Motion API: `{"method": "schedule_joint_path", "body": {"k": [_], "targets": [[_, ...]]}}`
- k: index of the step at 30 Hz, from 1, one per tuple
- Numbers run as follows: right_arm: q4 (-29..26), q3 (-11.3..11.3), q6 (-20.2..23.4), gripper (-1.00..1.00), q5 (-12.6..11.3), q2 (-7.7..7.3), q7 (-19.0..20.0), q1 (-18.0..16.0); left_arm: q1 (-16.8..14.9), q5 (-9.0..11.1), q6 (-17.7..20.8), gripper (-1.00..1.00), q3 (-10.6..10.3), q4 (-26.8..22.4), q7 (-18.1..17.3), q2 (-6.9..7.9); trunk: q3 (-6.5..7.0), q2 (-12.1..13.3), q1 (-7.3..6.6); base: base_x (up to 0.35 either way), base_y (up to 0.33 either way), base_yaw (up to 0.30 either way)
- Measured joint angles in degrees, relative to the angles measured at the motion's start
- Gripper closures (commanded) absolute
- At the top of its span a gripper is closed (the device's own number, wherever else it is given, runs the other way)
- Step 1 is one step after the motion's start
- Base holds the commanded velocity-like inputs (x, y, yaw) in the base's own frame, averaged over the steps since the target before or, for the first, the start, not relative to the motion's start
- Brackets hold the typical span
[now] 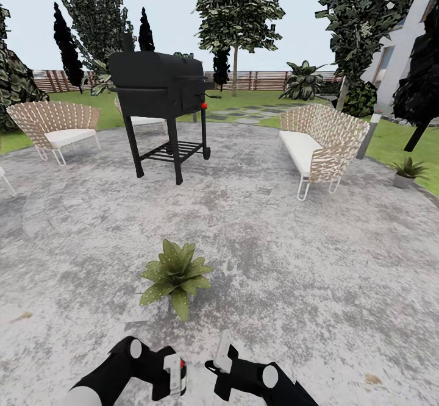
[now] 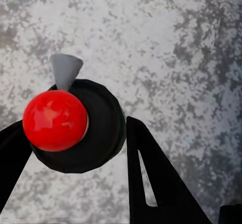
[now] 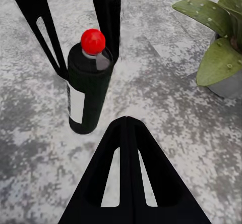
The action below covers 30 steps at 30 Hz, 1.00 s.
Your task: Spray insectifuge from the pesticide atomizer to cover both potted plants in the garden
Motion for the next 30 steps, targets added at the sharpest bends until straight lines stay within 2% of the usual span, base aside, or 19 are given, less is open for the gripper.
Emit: {"method": "schedule_joint_path", "body": {"k": [6,8,9,11,16,20,22,23,24,26,28,29,30], "targets": [[0.1,-0.1,0.0,1.00,0.0,0.00,0.0,0.0,0.2,0.4,0.0,1.00,0.1,0.1,0.0,4.13,0.00,0.0,0.00,0.000,0.000,0.000],[0.1,-0.1,0.0,1.00,0.1,0.00,0.0,0.0,0.3,0.6,-0.1,1.00,0.1,0.3,0.0,5.94,0.00,0.0,0.00,0.000,0.000,0.000],[0.1,-0.1,0.0,-1.00,0.1,-0.03,0.0,0.0,0.3,0.6,-0.1,1.00,0.2,0.7,0.0,6.57,0.00,0.0,0.00,0.000,0.000,0.000],[0.1,-0.2,0.0,-1.00,0.2,-0.17,0.0,0.0,0.3,0.6,-0.1,1.00,0.2,2.0,0.0,7.76,0.00,0.0,0.00,0.000,0.000,0.000],[0.0,-0.3,0.0,-1.00,0.2,-0.43,-0.3,0.0,0.3,0.8,0.0,1.00,0.3,3.3,1.3,8.67,0.00,0.0,0.00,0.000,0.000,0.000],[0.1,-0.6,0.1,-1.00,0.2,-0.95,-1.7,0.0,0.3,2.3,0.1,1.00,1.8,6.9,8.2,8.34,0.00,0.0,0.00,0.000,0.000,0.000],[0.3,-0.7,0.1,-1.00,0.2,-2.54,-5.3,0.0,0.3,4.3,-0.1,1.00,3.5,10.8,13.4,7.93,0.00,0.0,0.00,0.000,0.000,0.000],[0.5,-0.6,0.1,-1.00,0.1,-3.44,-7.3,0.0,0.3,5.7,-0.2,1.00,4.1,11.9,15.8,7.84,0.00,0.0,0.00,0.000,0.000,0.000],[0.7,-0.6,0.2,-1.00,0.0,-4.85,-10.4,0.0,0.3,8.5,-0.2,1.00,5.1,13.3,19.1,7.72,0.00,0.0,0.00,0.000,0.000,0.000],[1.7,-0.6,0.2,-1.00,0.0,-6.64,-13.7,0.1,0.3,13.3,-0.3,1.00,6.0,14.6,22.8,7.60,0.00,0.0,0.00,0.000,0.000,0.000],[5.6,-0.8,0.1,-1.00,-0.5,-8.39,-16.6,0.1,0.3,21.2,-0.4,1.00,6.4,16.6,26.4,7.61,-0.01,0.0,0.00,0.000,0.000,0.000],[12.9,-6.6,0.0,-1.00,-5.4,-9.61,-25.2,0.0,0.3,30.7,-0.7,1.00,6.6,20.2,34.1,6.96,0.00,0.0,0.00,0.000,0.000,0.000],[19.7,-8.7,-0.1,-1.00,-7.2,-10.29,-29.2,0.2,0.3,33.3,-0.9,1.00,6.6,21.3,37.1,6.42,-0.02,0.0,0.00,0.000,0.000,0.000]]}}
